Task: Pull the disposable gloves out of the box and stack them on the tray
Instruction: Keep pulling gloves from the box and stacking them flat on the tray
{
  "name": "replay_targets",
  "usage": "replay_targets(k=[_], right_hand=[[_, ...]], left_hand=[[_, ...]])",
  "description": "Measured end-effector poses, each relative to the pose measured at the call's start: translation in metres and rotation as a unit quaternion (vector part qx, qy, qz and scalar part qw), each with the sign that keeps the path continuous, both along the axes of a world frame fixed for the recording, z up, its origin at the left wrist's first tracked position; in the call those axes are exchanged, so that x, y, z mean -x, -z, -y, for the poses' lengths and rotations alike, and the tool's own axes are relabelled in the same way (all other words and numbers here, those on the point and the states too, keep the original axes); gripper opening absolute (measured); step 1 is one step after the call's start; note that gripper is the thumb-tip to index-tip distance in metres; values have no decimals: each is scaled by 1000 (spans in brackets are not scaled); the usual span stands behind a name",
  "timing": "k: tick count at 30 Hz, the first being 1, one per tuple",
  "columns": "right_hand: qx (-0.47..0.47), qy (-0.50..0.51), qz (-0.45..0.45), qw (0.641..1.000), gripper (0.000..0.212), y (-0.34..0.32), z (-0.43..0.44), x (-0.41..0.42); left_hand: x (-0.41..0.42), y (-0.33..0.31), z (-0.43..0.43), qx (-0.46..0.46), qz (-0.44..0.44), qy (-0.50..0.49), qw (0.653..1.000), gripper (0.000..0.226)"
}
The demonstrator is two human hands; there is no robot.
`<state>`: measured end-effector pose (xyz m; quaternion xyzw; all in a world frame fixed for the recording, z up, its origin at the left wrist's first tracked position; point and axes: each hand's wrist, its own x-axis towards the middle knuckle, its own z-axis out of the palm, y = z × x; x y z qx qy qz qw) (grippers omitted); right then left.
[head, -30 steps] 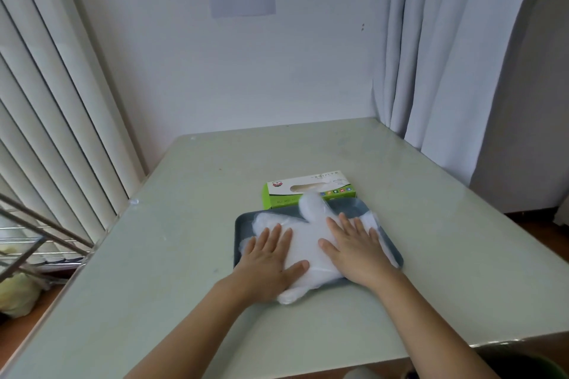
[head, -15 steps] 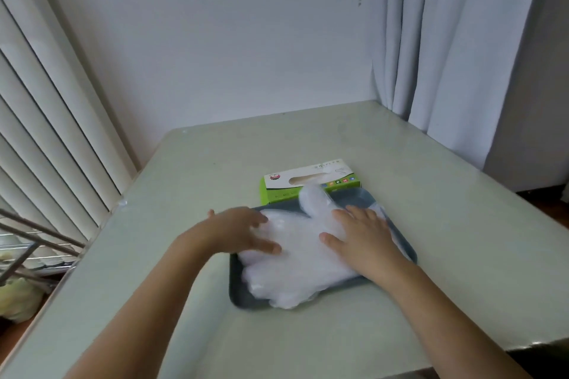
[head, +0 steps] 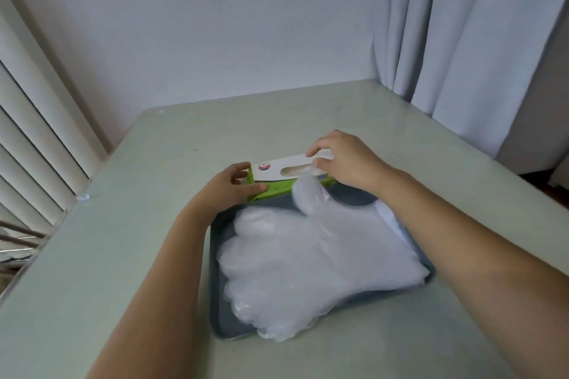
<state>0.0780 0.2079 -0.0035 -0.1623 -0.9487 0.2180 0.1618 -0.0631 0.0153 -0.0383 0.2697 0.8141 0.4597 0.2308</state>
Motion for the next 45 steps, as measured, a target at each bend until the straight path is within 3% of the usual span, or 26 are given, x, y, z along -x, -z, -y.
replay_targets(k=[6,8,17,21,25,31,35,37,41,42,43,45], right_hand=[[61,-70,88,992,22,3,0,36],[36,-95,90,991,17,6,4,42],[-9,-121,60,991,16,18,-5,58],[-42,-151,67,985,25,18,-6,57],[-58,-159,12,986,18,13,-8,54],[20,-91,-68,993,10,15,-20,52],[164,21,-117,979,12,23,-29,54],[267,96,-174,943,13,29,-35,56],[496,183,-321,786,22,25,-41,49],[522,167,-328,770,20,23,-40,46],[525,140,-319,776,25,19,-39,43],[479,93,-243,839,53,14,-36,39]], left_hand=[[11,4,-4,3,9,18,1000,70],[10,5,-4,-2,10,19,1000,70],[14,9,-5,-21,26,20,999,71],[16,9,-6,-19,24,21,999,70],[17,10,-6,-22,26,18,999,69],[17,10,-6,-21,31,18,999,70],[15,10,-6,-24,29,14,999,68],[15,10,-6,-30,26,13,999,69],[14,9,-6,-29,33,13,999,70],[14,10,-6,-29,36,12,999,70],[13,9,-6,-26,34,12,999,70],[14,9,-6,-18,29,12,999,70]])
